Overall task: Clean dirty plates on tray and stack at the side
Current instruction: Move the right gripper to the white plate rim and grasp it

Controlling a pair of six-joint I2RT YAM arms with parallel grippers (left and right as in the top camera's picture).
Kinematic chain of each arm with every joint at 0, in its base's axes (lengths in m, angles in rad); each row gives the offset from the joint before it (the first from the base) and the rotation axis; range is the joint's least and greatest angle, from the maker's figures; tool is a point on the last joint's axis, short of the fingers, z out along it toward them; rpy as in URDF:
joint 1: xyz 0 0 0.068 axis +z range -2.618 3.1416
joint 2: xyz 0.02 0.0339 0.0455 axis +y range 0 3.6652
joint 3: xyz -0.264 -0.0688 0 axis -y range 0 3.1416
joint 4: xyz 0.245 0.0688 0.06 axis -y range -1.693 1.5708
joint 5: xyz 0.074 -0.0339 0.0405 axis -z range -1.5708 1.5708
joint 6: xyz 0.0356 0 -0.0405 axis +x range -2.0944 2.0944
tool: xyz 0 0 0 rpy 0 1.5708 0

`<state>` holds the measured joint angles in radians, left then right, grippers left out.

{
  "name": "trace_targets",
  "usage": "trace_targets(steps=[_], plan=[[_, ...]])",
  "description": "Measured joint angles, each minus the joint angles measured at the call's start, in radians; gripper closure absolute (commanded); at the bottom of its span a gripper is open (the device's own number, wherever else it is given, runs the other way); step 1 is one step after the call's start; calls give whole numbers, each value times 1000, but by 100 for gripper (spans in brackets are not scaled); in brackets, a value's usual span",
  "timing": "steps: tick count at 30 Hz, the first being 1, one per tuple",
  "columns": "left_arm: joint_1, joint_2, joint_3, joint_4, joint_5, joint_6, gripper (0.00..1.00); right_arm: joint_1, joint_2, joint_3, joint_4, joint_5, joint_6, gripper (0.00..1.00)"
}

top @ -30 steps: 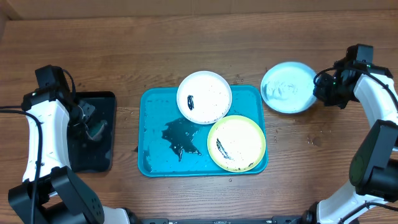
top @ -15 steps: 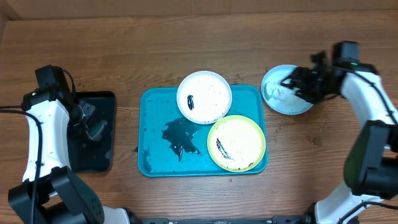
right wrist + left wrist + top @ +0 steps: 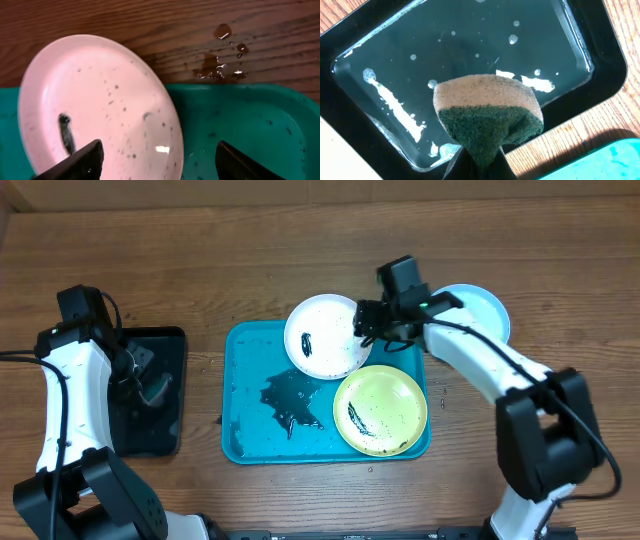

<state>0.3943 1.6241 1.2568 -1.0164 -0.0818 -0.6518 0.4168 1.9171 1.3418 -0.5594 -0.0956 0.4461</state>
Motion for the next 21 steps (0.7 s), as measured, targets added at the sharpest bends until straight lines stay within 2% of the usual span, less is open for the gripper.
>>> trace_targets(steps=[2,5,7,11,13,21], plan=[[0,0,0,0,0,0,96,8,49,0,13,32,19,30],[0,0,0,0,0,0,96,8,117,0,23,61,31,42],[0,0,0,2,0,0,96,8,117,2,37,53,39,58],[0,0,0,18,0,0,95,8,121,2,40,32,50,81],[0,0,0,21,0,0,96,8,121,2,43,16,51,96],[0,23,0,30,0,0,96,10,121,3,44,-94,55,96]])
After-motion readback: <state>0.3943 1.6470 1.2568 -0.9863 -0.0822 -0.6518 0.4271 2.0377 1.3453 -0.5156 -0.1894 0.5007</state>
